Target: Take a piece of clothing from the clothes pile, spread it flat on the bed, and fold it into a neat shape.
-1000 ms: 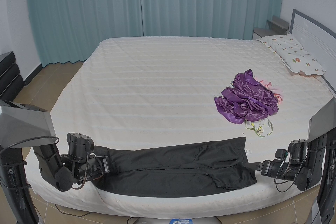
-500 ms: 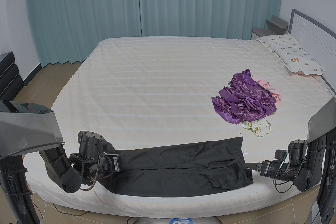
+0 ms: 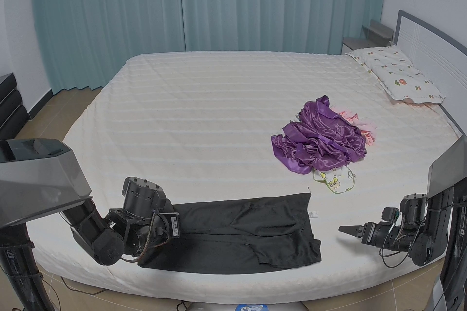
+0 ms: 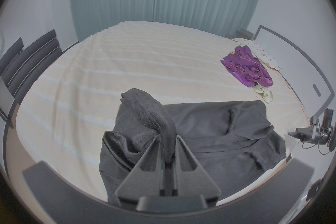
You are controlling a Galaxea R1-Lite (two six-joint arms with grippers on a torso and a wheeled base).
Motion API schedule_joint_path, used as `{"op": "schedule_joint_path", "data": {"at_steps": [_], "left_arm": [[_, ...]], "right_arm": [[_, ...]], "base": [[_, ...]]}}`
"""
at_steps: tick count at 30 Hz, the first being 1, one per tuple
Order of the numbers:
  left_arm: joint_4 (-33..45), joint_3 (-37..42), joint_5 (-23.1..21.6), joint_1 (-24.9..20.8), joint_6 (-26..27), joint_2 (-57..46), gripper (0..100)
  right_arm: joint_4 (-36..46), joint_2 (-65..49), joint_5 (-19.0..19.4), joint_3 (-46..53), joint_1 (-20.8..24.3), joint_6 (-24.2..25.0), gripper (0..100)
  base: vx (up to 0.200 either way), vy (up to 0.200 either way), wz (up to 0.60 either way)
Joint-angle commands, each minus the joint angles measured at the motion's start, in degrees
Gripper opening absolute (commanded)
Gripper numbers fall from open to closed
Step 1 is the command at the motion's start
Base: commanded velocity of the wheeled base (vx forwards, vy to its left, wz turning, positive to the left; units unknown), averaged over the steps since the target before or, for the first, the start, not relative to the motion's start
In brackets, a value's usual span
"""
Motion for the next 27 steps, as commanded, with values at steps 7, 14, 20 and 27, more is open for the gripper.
{"op": "schedule_joint_path", "data": {"at_steps": [7,14,20,27], "left_arm": [[5.5,-5.1,1.0,-1.2,-3.5,-1.0,0],[11.7,-9.9,1.0,-3.6,-6.1,-1.0,0],[15.0,-13.1,1.0,-5.0,-7.3,-0.3,0],[15.3,-16.2,1.0,-5.3,-7.5,3.6,0]], "right_arm": [[-0.9,0.1,0.0,0.0,0.1,0.0,100],[-0.9,0.2,-0.1,0.0,0.2,0.0,100],[-0.9,0.3,-0.1,0.0,0.3,0.0,100],[-0.9,0.4,-0.1,0.1,0.3,-0.1,100]], "base": [[0.000,-0.200,0.00],[0.000,-0.200,0.00],[0.000,-0.200,0.00],[0.000,-0.114,0.00]]}}
